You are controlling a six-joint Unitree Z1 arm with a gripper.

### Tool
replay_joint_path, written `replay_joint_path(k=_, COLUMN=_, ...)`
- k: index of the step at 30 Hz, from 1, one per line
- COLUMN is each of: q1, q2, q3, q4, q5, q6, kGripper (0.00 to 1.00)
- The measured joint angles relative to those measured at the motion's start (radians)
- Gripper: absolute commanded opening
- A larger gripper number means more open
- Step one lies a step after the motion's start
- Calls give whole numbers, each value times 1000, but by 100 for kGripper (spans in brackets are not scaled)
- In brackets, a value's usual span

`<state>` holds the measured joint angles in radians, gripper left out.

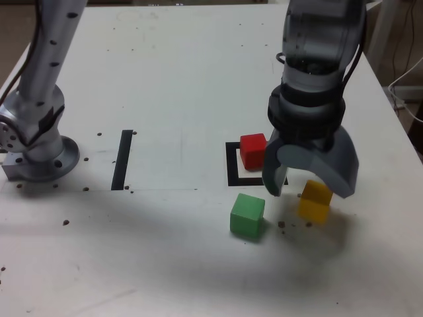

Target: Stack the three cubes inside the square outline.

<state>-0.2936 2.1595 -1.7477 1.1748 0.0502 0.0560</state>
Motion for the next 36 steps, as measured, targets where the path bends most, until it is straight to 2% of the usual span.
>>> replay_joint_path(k=7, q1=-4, q2=41, q3=1, q4=-64, q5=-6, q6=17, kGripper=69)
replay_joint_path(k=15, q1=-5, q2=76, q3=-19, q4=-67, q5=17, q6=33, kGripper=67)
replay_joint_path(k=20, q1=-6, q2=79, q3=-18, q4=-69, q5=30, q6=41, kGripper=62)
replay_joint_path(k=29, q1=-9, q2=68, q3=3, q4=-77, q5=32, q6=47, kGripper=35)
replay_joint_path(k=36, q1=-9, q2=60, q3=12, q4=-99, q5=33, q6=51, kGripper=20)
